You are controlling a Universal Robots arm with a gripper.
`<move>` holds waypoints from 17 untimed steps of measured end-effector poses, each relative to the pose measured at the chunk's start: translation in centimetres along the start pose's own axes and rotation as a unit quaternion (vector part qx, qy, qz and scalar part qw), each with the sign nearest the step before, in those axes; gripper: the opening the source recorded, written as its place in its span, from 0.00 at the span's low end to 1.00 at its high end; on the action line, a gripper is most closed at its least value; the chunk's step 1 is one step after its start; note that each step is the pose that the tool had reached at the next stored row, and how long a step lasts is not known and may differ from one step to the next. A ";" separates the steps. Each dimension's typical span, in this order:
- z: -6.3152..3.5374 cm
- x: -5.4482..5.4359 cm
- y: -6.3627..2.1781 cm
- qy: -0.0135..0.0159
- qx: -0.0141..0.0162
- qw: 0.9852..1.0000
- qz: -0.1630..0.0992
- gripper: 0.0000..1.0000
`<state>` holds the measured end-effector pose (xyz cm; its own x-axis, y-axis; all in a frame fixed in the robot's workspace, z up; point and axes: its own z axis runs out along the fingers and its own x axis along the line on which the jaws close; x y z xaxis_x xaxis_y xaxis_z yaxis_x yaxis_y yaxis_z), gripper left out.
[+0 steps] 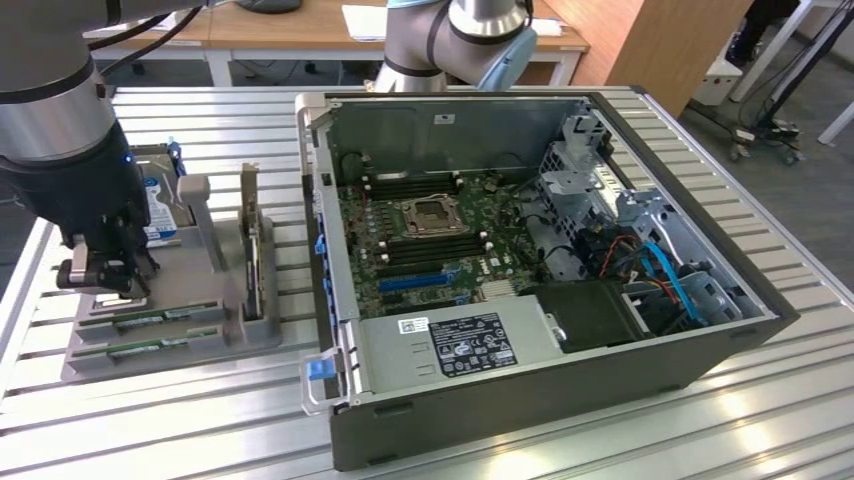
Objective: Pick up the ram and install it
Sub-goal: 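Pick up the ram and move it above insertion slot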
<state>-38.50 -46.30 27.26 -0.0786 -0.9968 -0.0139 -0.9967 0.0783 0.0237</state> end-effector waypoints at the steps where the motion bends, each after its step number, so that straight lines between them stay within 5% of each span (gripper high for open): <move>1: 0.00 0.0 0.00 0.000 0.000 1.000 0.000 0.36; 17: 0.20 1.0 -0.02 0.000 0.000 1.000 0.000 0.36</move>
<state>-38.56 -47.26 27.05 -0.0779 -0.9969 -0.0140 -0.9967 0.0775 0.0236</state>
